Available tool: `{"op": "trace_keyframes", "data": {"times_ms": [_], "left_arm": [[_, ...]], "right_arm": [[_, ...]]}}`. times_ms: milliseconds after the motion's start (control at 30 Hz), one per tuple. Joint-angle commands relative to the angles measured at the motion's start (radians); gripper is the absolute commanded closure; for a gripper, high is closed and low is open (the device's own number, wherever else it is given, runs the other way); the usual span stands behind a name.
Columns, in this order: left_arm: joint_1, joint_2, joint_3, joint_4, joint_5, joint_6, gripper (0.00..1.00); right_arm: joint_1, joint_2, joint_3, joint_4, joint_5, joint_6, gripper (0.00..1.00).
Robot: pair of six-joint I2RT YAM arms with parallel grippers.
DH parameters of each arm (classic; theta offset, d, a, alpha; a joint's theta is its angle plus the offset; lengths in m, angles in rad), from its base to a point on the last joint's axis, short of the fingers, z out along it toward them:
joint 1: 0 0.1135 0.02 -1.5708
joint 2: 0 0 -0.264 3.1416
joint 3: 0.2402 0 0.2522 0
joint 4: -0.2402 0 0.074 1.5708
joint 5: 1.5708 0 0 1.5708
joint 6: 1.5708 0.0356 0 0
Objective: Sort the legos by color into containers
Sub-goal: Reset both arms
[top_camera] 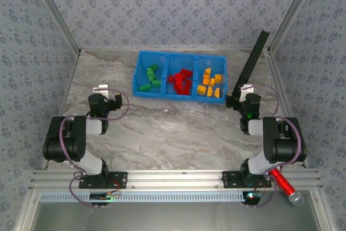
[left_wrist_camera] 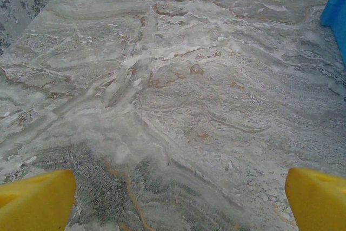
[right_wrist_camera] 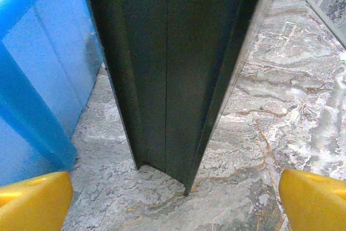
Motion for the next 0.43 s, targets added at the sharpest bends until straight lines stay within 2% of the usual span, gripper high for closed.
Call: {"op": "trace_keyframes", "data": {"times_ms": [0,400], "left_arm": [[0.003,-0.006,0.014,0.006,0.022,-0.015,0.01],[0.004,-0.006,0.014,0.006,0.022,-0.014,0.01]], "right_arm": [[0.000,0.006,0.011,0.003,-0.018,0.007,0.00],[0.001,0.007,0.014,0.000,-0.016,0.005,0.00]]}}
